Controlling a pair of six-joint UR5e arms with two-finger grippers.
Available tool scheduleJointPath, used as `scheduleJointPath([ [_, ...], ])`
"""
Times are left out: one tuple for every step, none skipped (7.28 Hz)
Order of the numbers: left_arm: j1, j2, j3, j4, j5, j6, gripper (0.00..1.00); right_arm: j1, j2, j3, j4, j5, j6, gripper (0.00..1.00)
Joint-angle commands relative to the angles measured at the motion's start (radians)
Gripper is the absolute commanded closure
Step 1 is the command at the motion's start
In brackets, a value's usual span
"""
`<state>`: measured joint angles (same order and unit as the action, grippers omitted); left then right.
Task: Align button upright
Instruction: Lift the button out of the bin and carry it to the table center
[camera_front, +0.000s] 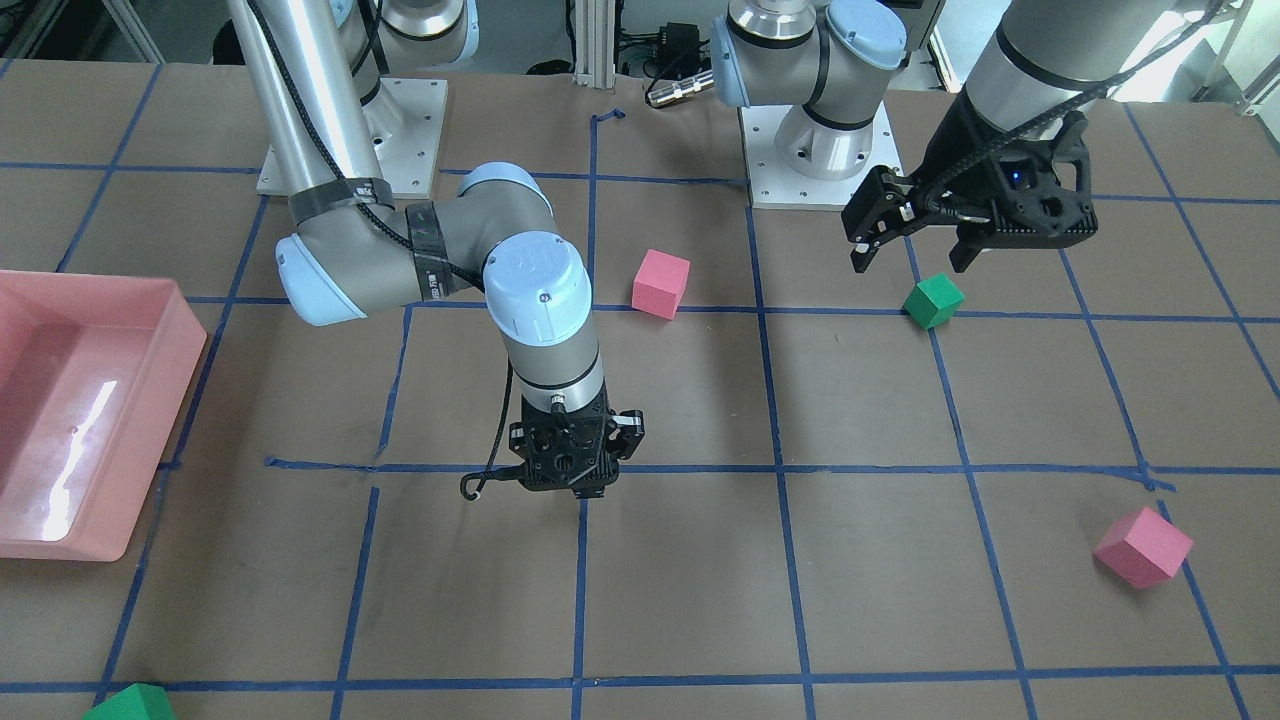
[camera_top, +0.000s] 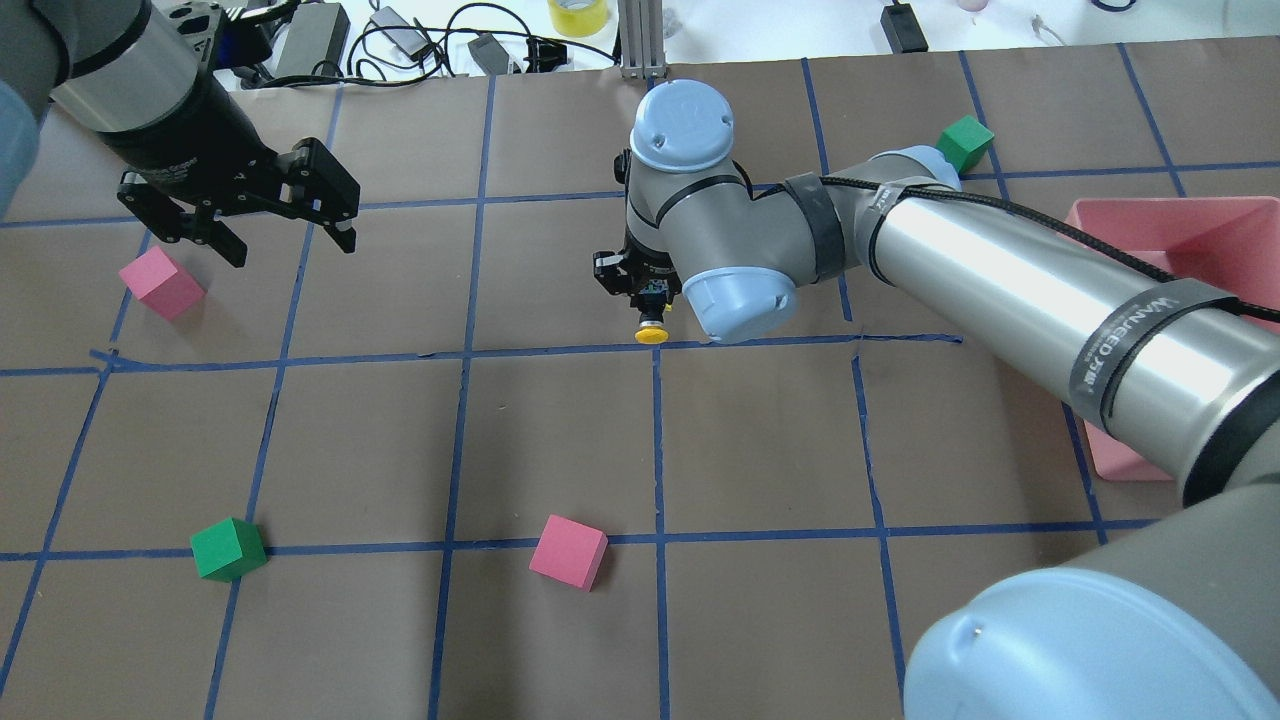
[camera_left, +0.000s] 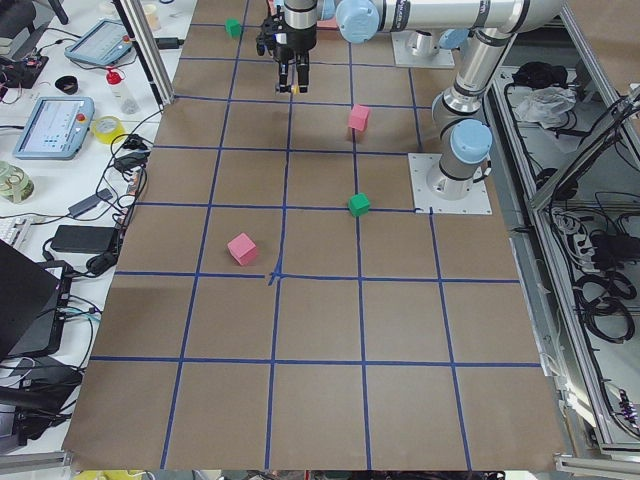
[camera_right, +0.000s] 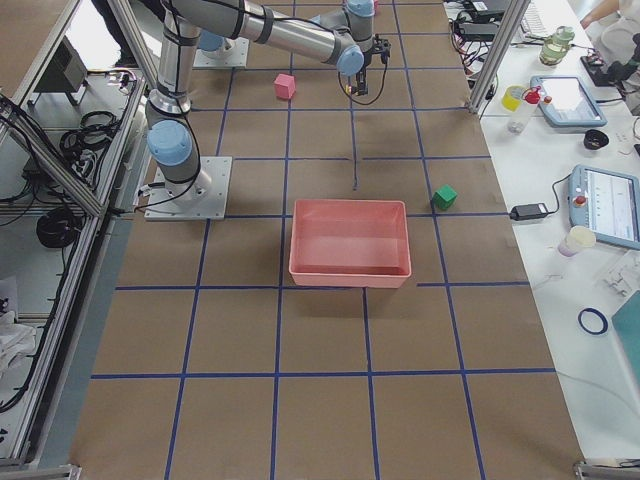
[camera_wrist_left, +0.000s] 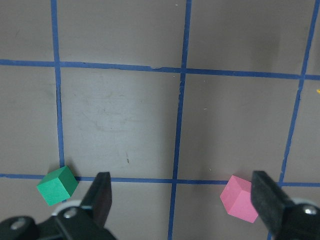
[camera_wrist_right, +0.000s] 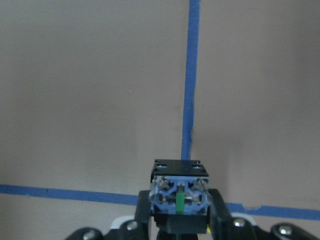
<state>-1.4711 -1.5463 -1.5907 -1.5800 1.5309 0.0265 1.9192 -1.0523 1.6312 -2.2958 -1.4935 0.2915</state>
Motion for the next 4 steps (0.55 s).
scheduleJointPath([
  [0.000, 0.000, 0.000, 0.000, 0.000, 0.001, 0.00, 0.010, 0.029, 0.006, -0.033, 0.004, -0.018, 1.00],
  [0.000, 0.000, 0.000, 0.000, 0.000, 0.003, 0.00, 0.012, 0.037, 0.004, -0.034, 0.004, -0.026, 0.93],
  [0.000, 0.000, 0.002, 0.002, -0.002, 0.003, 0.00, 0.012, 0.037, 0.012, -0.033, 0.013, -0.028, 0.85],
  [0.000, 0.000, 0.000, 0.000, 0.000, 0.003, 0.00, 0.012, 0.037, 0.013, -0.033, 0.016, -0.029, 0.63],
])
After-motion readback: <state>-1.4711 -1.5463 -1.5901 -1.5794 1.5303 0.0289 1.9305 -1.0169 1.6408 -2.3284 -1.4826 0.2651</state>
